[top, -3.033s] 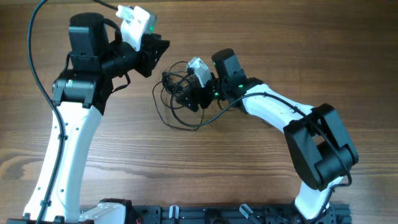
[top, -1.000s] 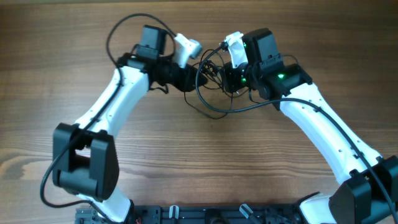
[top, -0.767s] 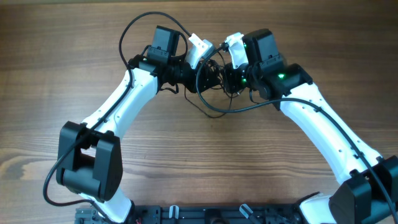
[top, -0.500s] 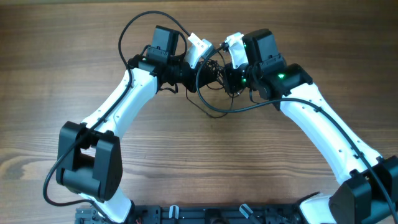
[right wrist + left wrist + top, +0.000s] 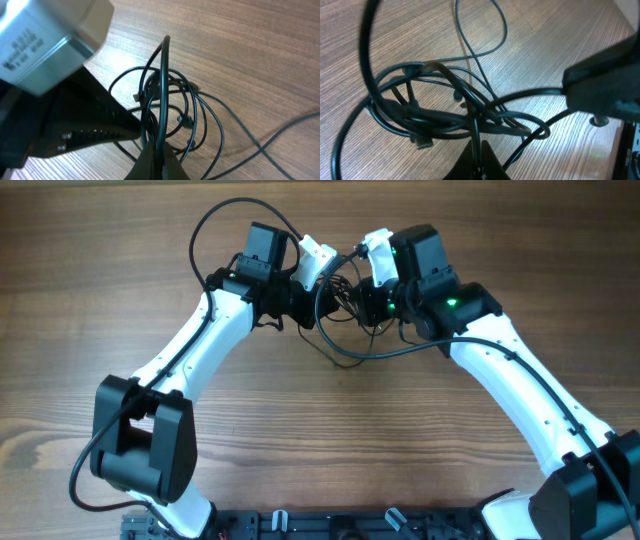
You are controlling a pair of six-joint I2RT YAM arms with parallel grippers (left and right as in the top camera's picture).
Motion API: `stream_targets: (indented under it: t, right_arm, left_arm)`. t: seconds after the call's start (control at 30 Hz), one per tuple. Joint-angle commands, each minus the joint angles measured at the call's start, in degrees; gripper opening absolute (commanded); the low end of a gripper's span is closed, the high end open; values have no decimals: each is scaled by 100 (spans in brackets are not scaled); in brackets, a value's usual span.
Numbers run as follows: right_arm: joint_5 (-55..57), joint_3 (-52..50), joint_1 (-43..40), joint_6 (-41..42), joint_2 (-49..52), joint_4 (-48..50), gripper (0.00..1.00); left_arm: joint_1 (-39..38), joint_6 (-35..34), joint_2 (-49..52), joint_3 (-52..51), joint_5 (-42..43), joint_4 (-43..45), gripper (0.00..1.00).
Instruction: Untangle cables
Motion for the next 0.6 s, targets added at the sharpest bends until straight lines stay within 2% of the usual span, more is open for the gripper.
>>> stream_targets:
  t: [0.0,0.17,0.2,0.23,0.27,0.33,0.4,0.53,0.57]
  right_arm:
    - [-151,98,17,120,-192,184,4]
    - [-236,98,17,136,-192,579,4]
    - [-238,98,17,142,-192,649,6]
    - [-238,98,17,157,-192,728,11]
    - [-238,98,17,197,-192,782,12]
    - [-238,98,17,284,-192,855,11]
    - [-236,98,17,284,-192,881,4]
    - [-236,98,17,284,-192,844,4]
    - [-234,98,17,286,-192,811,11]
  left_arm:
    - [-15,28,24,13,-15,-94,4]
    - [-20,28,24,13,-13,-221,4]
    - [-20,28,24,13,-13,-240,4]
    - [-20,31,24,13,-13,-247,4]
    - [-20,31,24,13,-13,-245,4]
    - [-20,31,24,13,-13,-245,4]
    - [-20,31,24,13,-13,-247,4]
    - [-20,31,24,13,-13,-284,4]
    - [-20,28,24,13,-11,-291,4]
